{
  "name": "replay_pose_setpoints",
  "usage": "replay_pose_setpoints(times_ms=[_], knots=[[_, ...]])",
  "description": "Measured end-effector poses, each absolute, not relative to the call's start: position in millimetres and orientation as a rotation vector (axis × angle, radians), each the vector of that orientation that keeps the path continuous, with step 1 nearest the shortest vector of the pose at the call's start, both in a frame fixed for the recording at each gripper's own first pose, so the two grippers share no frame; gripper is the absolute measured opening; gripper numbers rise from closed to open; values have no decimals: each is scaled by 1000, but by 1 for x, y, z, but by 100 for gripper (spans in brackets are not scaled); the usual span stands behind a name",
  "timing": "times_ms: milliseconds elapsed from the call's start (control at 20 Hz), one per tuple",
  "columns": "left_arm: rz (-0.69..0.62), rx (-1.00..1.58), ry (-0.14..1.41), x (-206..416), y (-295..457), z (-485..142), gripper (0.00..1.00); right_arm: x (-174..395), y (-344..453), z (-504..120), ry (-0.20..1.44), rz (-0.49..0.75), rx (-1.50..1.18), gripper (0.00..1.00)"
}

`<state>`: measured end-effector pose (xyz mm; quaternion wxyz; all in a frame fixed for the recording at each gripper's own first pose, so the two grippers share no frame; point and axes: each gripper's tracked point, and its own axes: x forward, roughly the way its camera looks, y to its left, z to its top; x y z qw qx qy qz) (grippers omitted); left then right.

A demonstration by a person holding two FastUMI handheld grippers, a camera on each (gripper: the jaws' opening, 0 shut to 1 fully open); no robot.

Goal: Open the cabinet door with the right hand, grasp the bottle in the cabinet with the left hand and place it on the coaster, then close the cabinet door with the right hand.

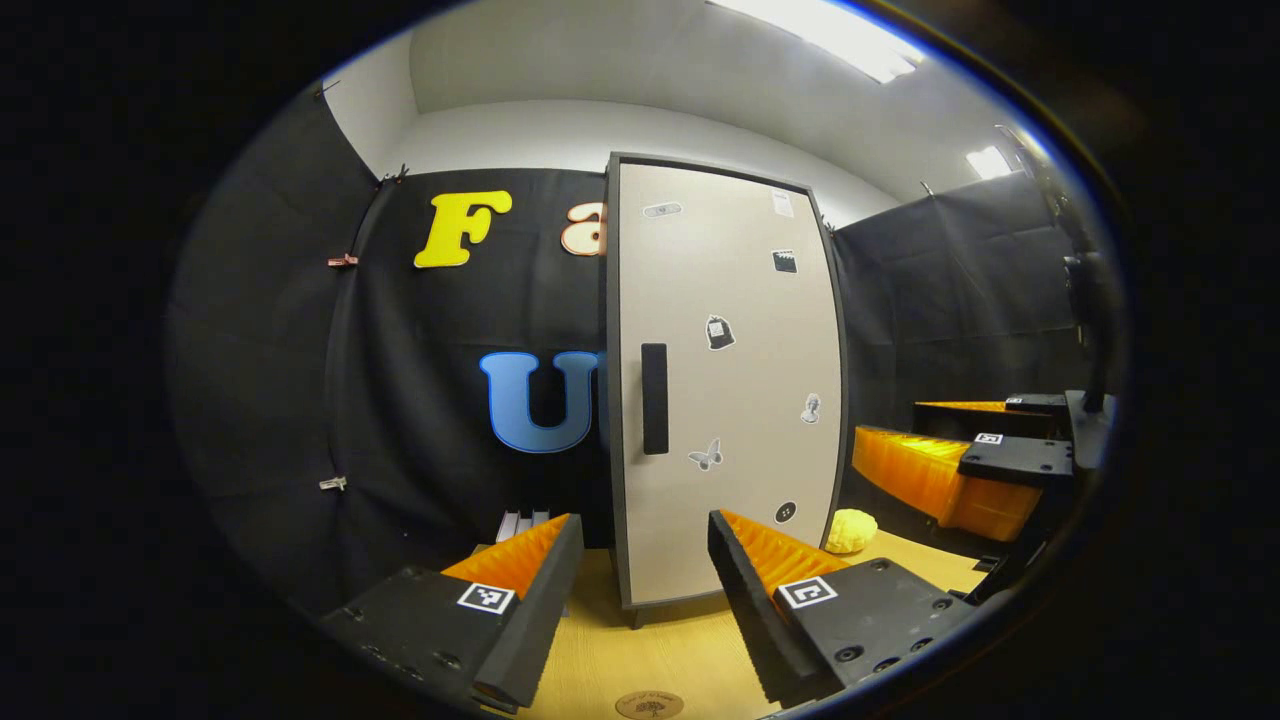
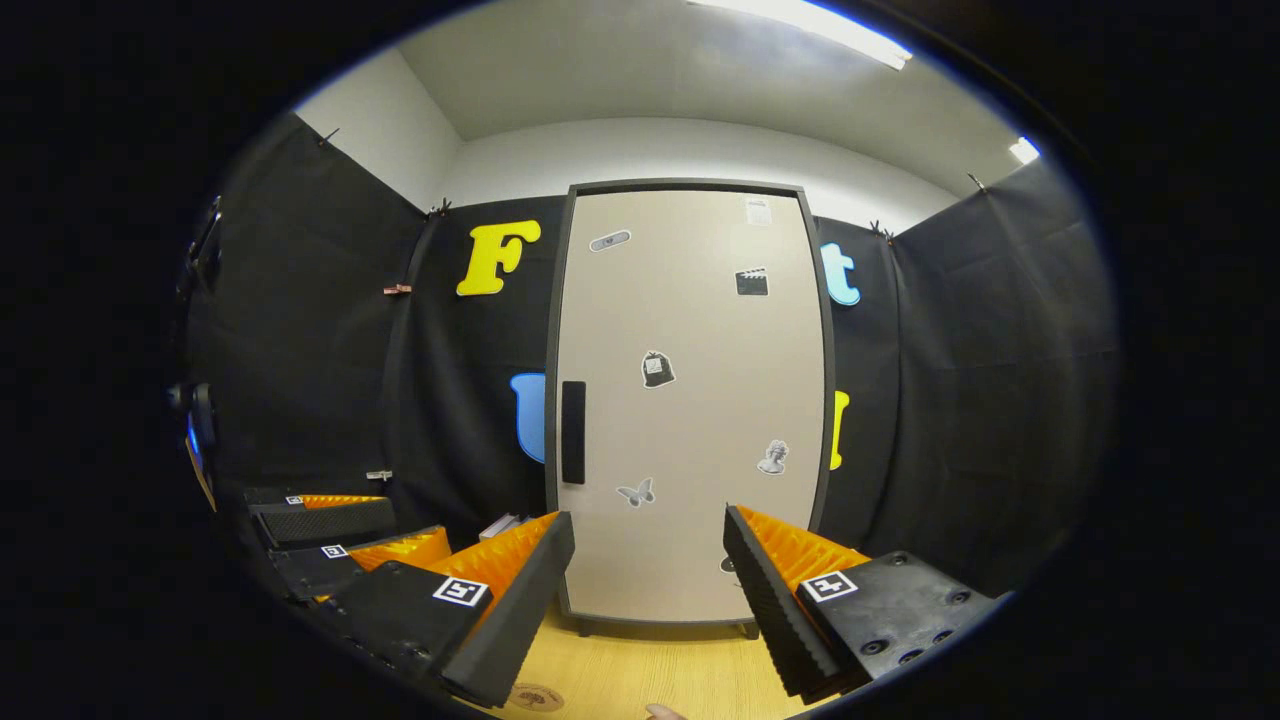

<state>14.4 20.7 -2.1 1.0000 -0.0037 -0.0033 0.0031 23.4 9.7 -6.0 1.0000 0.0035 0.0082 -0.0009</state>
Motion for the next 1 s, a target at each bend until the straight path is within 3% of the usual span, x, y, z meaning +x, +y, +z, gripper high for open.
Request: replay_pose_setpoints(times_ms=[550,1000], knots=[[64,-2,-5,7,66,-9,81,92,53,-7,15,58,45,97],[139,2,36,-3,116,-24,80,166,80,-17,1,27,-41,97]])
